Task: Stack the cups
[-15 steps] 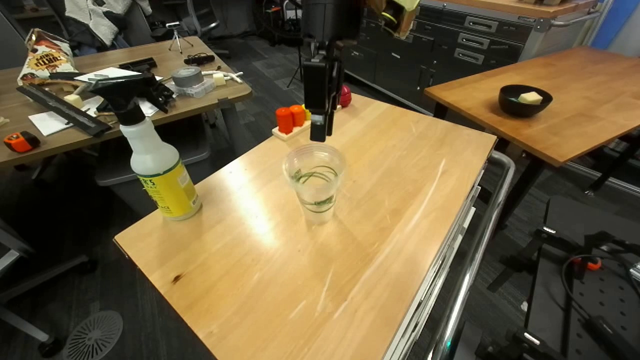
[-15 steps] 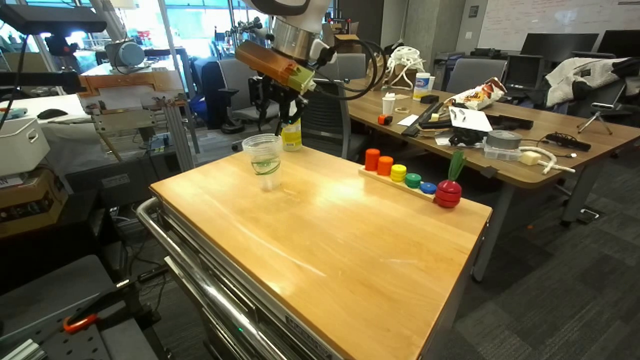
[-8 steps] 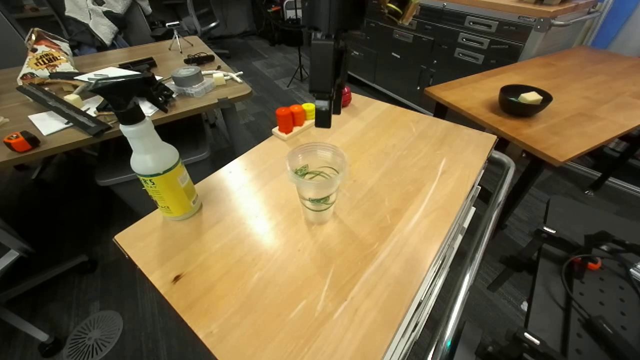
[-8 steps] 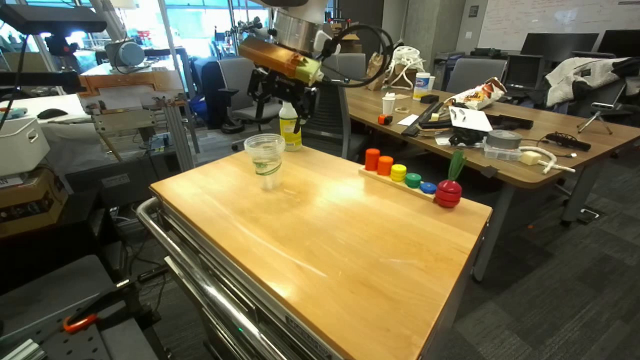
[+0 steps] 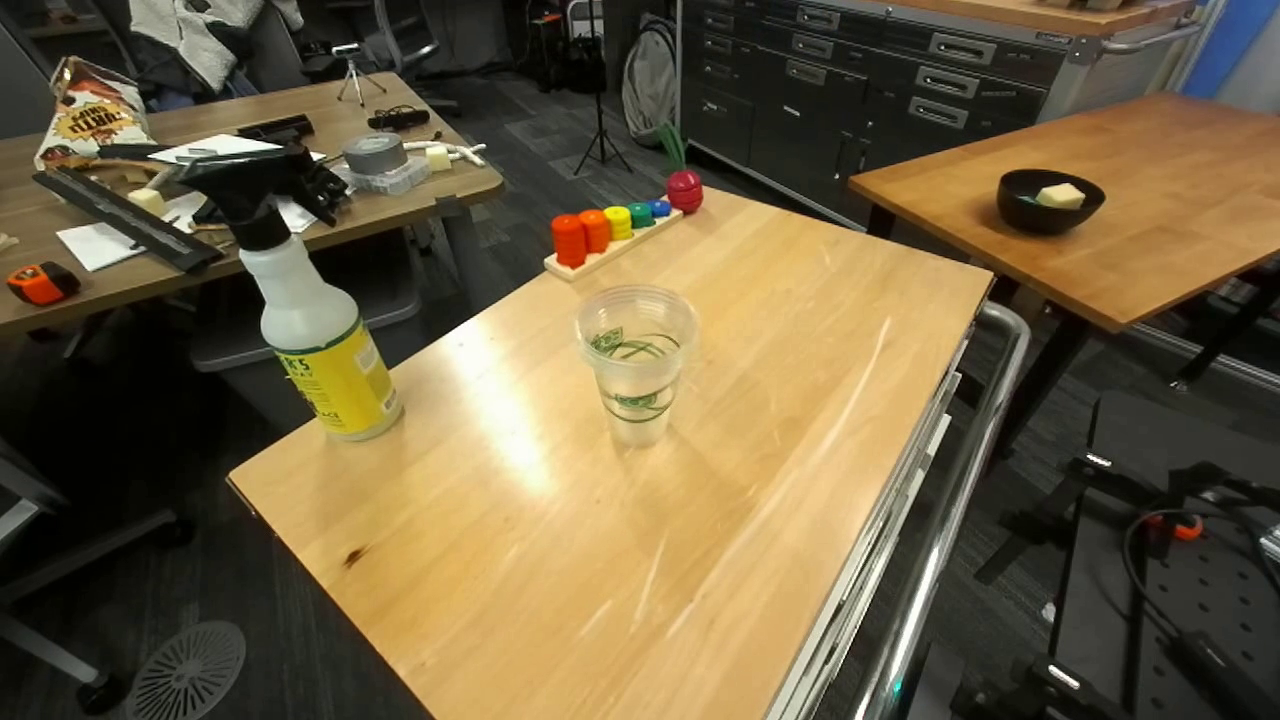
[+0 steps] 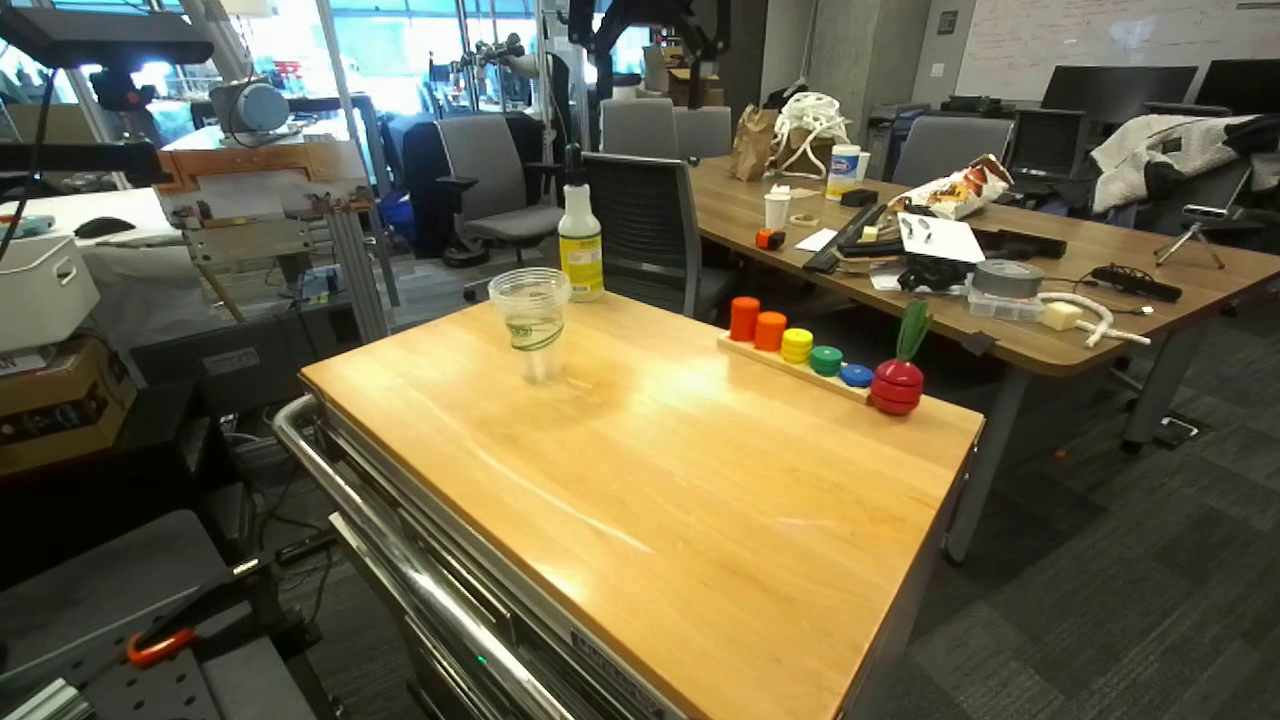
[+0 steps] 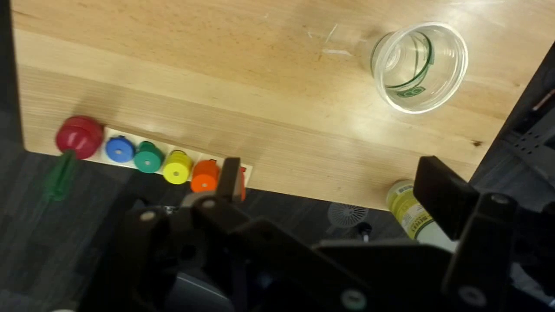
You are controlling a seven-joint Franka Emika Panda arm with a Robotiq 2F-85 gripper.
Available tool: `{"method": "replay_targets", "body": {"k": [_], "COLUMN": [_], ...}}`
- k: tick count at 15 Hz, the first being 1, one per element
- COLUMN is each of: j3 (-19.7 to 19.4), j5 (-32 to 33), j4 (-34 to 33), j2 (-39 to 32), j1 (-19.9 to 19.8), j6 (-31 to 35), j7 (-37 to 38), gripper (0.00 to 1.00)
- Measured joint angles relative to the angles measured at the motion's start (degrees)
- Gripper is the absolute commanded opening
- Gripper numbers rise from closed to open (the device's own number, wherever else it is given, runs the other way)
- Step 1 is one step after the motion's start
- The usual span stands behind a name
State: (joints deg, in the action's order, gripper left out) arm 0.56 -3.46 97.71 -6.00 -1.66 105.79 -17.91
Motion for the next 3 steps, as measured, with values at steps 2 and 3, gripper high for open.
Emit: {"method": "replay_targets", "body": {"k": [2,3], "j3": [-1.6,-2.0], "j5": [0.8,0.8], "j4": [-3.4,-4.0], "j2": [0.2,0.1], "j1": [-0.9,-1.3], "j6": [-4.1,-4.7], "j7": [0.8,0.8], "gripper": [1.00,1.00]}}
